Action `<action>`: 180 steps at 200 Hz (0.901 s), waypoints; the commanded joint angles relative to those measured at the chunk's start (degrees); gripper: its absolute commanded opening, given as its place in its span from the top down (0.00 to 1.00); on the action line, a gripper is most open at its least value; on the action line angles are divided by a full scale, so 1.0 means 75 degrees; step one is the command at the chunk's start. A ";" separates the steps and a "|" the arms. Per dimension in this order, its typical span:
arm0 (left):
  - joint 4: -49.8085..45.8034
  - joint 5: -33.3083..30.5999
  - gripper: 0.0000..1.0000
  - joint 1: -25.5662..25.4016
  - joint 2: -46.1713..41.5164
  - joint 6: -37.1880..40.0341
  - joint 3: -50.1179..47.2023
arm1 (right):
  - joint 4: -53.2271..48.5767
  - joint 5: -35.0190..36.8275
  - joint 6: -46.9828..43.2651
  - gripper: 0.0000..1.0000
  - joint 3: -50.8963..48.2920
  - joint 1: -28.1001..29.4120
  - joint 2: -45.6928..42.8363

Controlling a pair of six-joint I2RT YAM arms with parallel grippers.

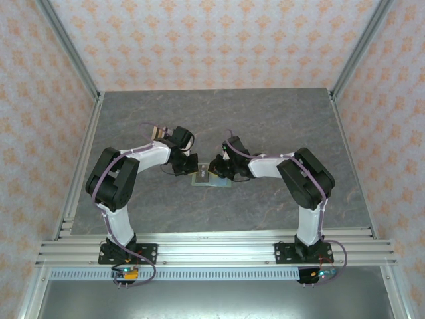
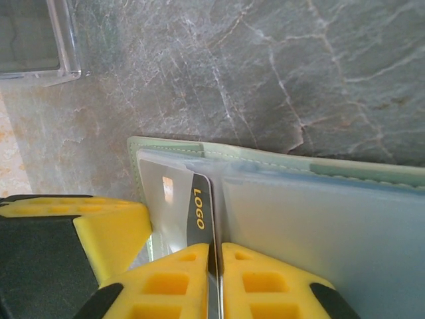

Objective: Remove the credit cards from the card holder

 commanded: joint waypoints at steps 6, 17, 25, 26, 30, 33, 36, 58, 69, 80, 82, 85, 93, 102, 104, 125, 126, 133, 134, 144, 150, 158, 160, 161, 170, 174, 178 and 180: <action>0.0040 0.0006 0.95 -0.0154 0.0625 0.0129 -0.0356 | -0.0048 -0.0184 -0.0376 0.92 0.0466 0.0414 -0.0047; 0.0006 -0.0071 0.95 -0.0165 0.0575 0.0119 -0.0344 | -0.0270 -0.0006 -0.0459 0.95 0.0487 0.0408 -0.0164; -0.0006 -0.0140 0.94 -0.0164 0.0533 0.0106 -0.0342 | -0.0392 0.0093 -0.0508 0.96 0.0476 0.0408 -0.0264; -0.0006 -0.0146 0.94 -0.0158 0.0529 0.0105 -0.0337 | -0.0408 0.0114 -0.0516 0.96 0.0470 0.0408 -0.0272; -0.0017 -0.0187 0.93 -0.0153 0.0505 0.0098 -0.0343 | -0.0466 0.0178 -0.0551 0.97 0.0448 0.0408 -0.0321; -0.0029 -0.0225 0.93 -0.0158 0.0502 0.0093 -0.0354 | -0.0513 0.0232 -0.0571 0.97 0.0435 0.0408 -0.0368; -0.0040 -0.0249 0.92 -0.0159 0.0501 0.0093 -0.0355 | -0.0562 0.0289 -0.0591 0.97 0.0419 0.0411 -0.0406; -0.0071 -0.0486 0.89 -0.0158 0.0264 0.0082 -0.0380 | -0.0794 0.0681 -0.0676 1.00 0.0230 0.0378 -0.0665; -0.0089 -0.0555 0.88 -0.0162 0.0236 0.0086 -0.0356 | -0.0799 0.0825 -0.0655 1.00 0.0085 0.0340 -0.0786; -0.0100 -0.0607 0.87 -0.0155 0.0232 0.0084 -0.0344 | -0.0758 0.0909 -0.0617 1.00 -0.0062 0.0286 -0.0883; -0.0104 -0.0609 0.87 -0.0159 0.0229 0.0087 -0.0341 | -0.0762 0.0923 -0.0599 1.00 -0.0087 0.0287 -0.0896; -0.0101 -0.0619 0.87 -0.0162 0.0222 0.0074 -0.0343 | -0.0756 0.0929 -0.0593 1.00 -0.0116 0.0272 -0.0917; -0.0089 -0.0627 0.87 -0.0156 0.0203 0.0060 -0.0355 | -0.0763 0.0979 -0.0565 1.00 -0.0190 0.0236 -0.0953; -0.0057 -0.0624 0.87 -0.0165 0.0182 0.0040 -0.0367 | -0.0753 0.1032 -0.0520 1.00 -0.0270 0.0204 -0.1003; -0.0058 -0.0621 0.88 -0.0161 0.0184 0.0036 -0.0367 | -0.0732 0.1039 -0.0511 1.00 -0.0288 0.0199 -0.1014; -0.0031 -0.0564 0.89 -0.0164 0.0193 0.0045 -0.0358 | -0.0601 0.0980 -0.0454 1.00 -0.0409 0.0174 -0.1037; -0.0031 -0.0557 0.89 -0.0164 0.0195 0.0046 -0.0357 | -0.0600 0.0961 -0.0448 1.00 -0.0412 0.0174 -0.1033; -0.0037 -0.0517 0.89 -0.0157 0.0208 0.0065 -0.0344 | -0.0540 0.0821 -0.0449 1.00 -0.0405 0.0174 -0.0990; -0.0034 -0.0516 0.89 -0.0161 0.0208 0.0061 -0.0344 | -0.0529 0.0800 -0.0445 1.00 -0.0410 0.0174 -0.0974; -0.0003 -0.0479 0.90 -0.0166 0.0202 0.0058 -0.0344 | -0.0439 0.0540 -0.0412 0.98 -0.0369 0.0174 -0.0875; 0.0011 -0.0467 0.90 -0.0157 0.0217 0.0060 -0.0343 | -0.0374 0.0416 -0.0384 0.96 -0.0345 0.0180 -0.0798; 0.0013 -0.0464 0.91 -0.0163 0.0220 0.0068 -0.0344 | -0.0258 0.0277 -0.0311 0.93 -0.0345 0.0174 -0.0719; 0.0013 -0.0458 0.91 -0.0161 0.0220 0.0072 -0.0338 | -0.0245 0.0252 -0.0294 0.92 -0.0339 0.0174 -0.0705; 0.0009 -0.0463 0.91 -0.0162 0.0220 0.0070 -0.0341 | -0.0223 0.0246 -0.0292 0.91 -0.0336 0.0174 -0.0697; 0.0003 -0.0476 0.92 -0.0161 0.0225 0.0074 -0.0344 | -0.0047 0.0150 -0.0214 0.89 -0.0366 0.0174 -0.0621; 0.0005 -0.0480 0.92 -0.0154 0.0231 0.0081 -0.0354 | 0.0028 0.0116 -0.0180 0.88 -0.0377 0.0174 -0.0594; 0.0011 -0.0480 0.92 -0.0160 0.0232 0.0081 -0.0361 | 0.0092 0.0092 -0.0153 0.87 -0.0380 0.0174 -0.0575; 0.0015 -0.0480 0.92 -0.0162 0.0226 0.0081 -0.0366 | 0.0109 0.0083 -0.0138 0.87 -0.0380 0.0174 -0.0555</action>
